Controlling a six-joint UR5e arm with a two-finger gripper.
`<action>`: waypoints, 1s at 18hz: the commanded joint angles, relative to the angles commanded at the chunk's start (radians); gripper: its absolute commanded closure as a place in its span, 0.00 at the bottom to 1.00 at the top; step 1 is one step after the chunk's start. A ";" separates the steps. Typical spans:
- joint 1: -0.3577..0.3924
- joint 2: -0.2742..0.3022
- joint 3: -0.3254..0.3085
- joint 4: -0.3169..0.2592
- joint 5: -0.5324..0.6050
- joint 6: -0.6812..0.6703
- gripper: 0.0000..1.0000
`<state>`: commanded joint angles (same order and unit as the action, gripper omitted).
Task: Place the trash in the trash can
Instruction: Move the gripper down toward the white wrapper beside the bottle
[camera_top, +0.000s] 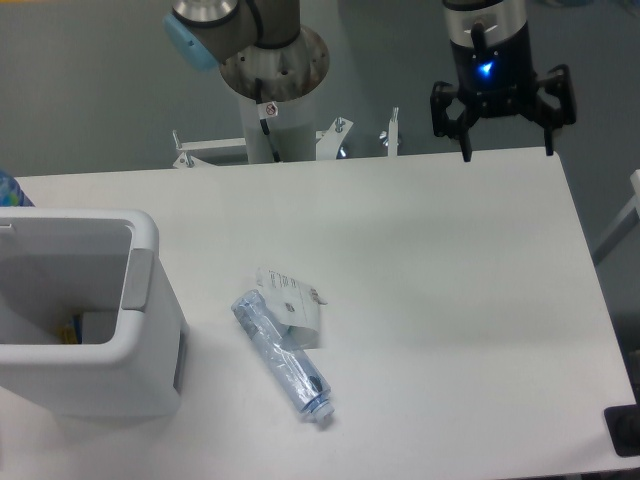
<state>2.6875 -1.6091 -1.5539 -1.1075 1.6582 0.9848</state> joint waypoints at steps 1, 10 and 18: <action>0.003 0.000 0.000 0.000 -0.008 0.003 0.00; -0.006 0.003 -0.012 -0.011 -0.063 -0.015 0.00; -0.092 0.021 -0.135 -0.008 -0.207 -0.337 0.00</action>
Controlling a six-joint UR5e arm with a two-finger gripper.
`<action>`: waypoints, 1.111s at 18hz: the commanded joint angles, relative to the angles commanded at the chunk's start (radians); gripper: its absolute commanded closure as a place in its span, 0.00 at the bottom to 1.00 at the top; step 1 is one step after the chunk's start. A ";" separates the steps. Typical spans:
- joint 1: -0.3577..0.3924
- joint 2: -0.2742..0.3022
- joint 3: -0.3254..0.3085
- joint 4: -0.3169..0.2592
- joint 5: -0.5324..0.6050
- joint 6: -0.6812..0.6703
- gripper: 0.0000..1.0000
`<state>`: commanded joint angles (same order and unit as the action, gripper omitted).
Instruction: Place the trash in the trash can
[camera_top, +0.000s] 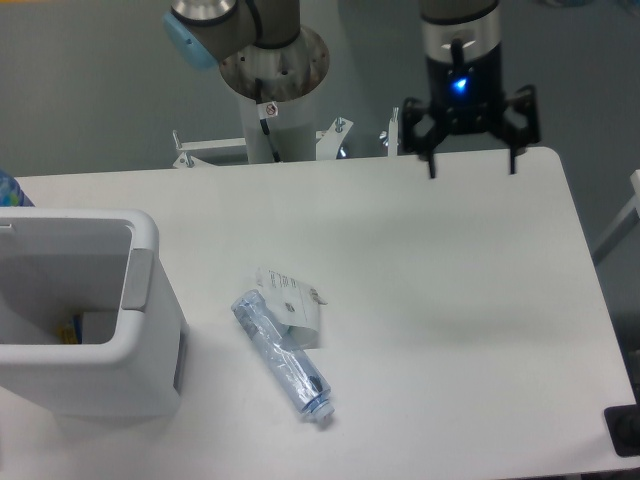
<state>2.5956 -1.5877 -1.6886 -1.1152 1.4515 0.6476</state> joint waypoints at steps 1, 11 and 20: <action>-0.011 0.000 -0.023 0.002 -0.029 -0.020 0.00; -0.155 -0.129 -0.088 0.014 -0.062 -0.279 0.00; -0.206 -0.251 -0.097 0.093 -0.065 -0.402 0.00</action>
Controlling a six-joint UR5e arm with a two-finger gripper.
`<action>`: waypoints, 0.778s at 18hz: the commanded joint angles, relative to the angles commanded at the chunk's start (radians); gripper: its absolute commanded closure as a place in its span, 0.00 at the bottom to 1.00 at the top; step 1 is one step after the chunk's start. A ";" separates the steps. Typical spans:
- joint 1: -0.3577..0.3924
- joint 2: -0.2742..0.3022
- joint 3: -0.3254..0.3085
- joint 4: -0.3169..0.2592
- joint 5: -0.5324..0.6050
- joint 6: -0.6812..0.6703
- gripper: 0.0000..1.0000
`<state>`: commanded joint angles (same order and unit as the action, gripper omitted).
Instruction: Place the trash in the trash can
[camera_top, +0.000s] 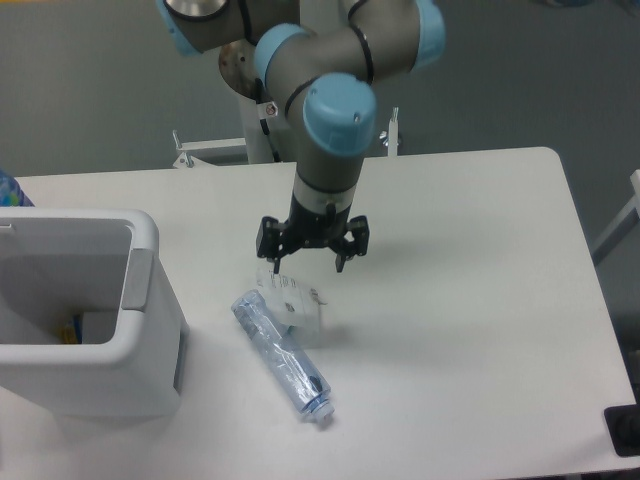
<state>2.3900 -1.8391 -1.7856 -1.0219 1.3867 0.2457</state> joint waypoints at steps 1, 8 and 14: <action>-0.015 -0.018 0.006 0.022 0.002 -0.020 0.00; -0.037 -0.094 0.017 0.075 0.005 -0.120 0.00; -0.057 -0.118 0.020 0.080 0.044 -0.135 0.01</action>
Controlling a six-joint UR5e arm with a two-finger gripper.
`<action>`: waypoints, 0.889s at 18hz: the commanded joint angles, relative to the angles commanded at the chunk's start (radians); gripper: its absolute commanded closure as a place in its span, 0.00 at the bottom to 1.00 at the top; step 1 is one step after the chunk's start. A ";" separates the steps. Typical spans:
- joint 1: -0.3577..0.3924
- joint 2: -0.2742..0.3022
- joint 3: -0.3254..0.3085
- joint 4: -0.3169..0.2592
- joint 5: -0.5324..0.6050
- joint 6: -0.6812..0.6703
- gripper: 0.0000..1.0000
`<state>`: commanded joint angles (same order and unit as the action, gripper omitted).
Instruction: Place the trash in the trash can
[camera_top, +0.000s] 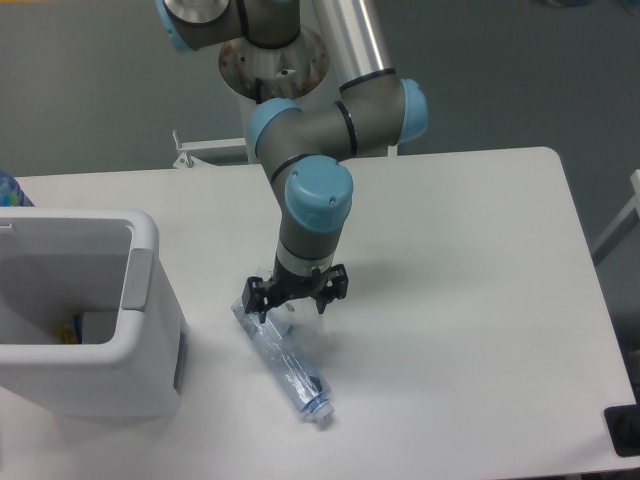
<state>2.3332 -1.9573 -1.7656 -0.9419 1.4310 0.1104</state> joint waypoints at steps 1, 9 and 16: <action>-0.009 -0.008 0.002 0.000 0.014 -0.003 0.07; -0.014 -0.011 -0.002 -0.002 0.061 -0.003 0.72; -0.014 -0.006 -0.011 -0.011 0.092 0.015 1.00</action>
<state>2.3194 -1.9635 -1.7763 -0.9526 1.5232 0.1258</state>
